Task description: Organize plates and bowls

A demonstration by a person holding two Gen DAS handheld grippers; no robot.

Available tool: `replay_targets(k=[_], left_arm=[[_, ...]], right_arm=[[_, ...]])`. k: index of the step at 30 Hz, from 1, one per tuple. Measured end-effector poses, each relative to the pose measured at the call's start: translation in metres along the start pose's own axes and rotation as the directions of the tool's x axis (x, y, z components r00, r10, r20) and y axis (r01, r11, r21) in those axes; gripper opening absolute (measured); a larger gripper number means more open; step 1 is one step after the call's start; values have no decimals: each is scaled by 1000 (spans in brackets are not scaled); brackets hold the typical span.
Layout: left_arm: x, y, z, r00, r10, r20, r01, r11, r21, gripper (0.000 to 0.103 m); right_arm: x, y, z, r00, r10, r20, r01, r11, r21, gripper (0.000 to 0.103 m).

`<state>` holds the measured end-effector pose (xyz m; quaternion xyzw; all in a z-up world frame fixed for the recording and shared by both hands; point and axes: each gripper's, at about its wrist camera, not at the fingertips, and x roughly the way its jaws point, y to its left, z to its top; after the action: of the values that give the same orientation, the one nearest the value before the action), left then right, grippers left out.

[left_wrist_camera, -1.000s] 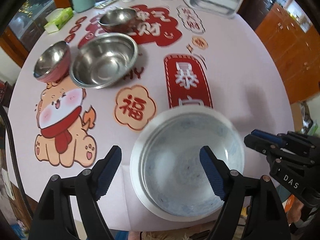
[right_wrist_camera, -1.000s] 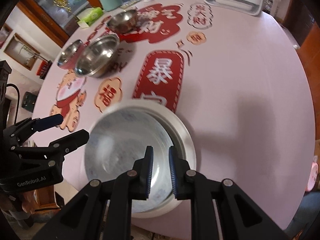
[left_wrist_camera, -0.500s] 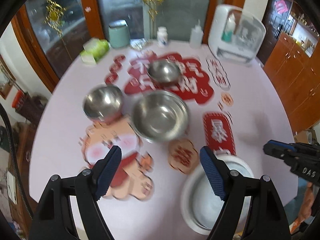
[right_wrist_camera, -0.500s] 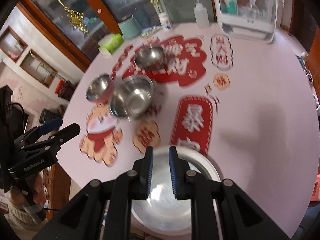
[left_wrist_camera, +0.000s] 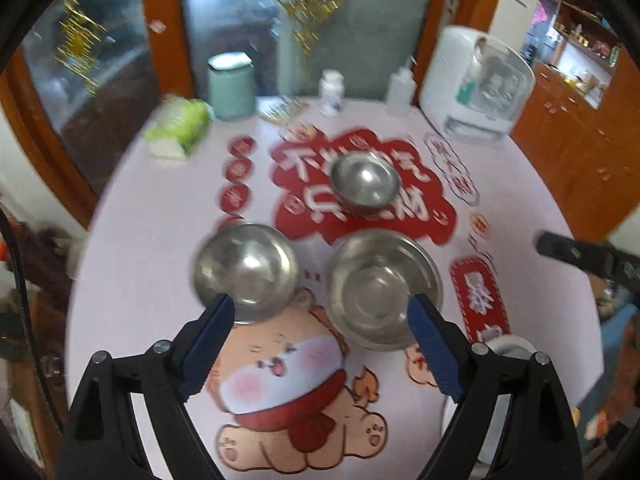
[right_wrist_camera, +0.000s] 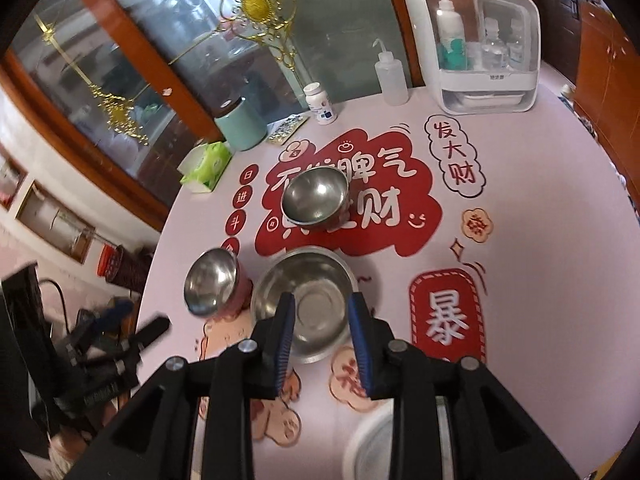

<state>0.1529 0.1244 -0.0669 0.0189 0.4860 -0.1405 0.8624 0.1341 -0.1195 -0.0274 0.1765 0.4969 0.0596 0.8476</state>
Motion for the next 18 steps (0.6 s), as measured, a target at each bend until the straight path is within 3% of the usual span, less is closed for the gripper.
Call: replay_targets(k=[3, 8, 13, 18], left_arm=[[29, -7, -5, 996, -61, -71, 62, 998, 14, 89], [70, -18, -18, 984, -100, -147, 101, 995, 3, 89], [110, -13, -22, 975, -90, -204, 83, 996, -46, 88], [133, -4, -22, 963, -126, -240, 100, 988, -118, 83]], right_arm=[[28, 2, 6, 999, -18, -32, 19, 1000, 11, 28], [79, -6, 5, 991, -63, -114, 65, 998, 12, 28], [119, -19, 2, 981, -73, -180, 79, 996, 27, 28], [146, -25, -3, 971, -77, -226, 85, 996, 24, 28]])
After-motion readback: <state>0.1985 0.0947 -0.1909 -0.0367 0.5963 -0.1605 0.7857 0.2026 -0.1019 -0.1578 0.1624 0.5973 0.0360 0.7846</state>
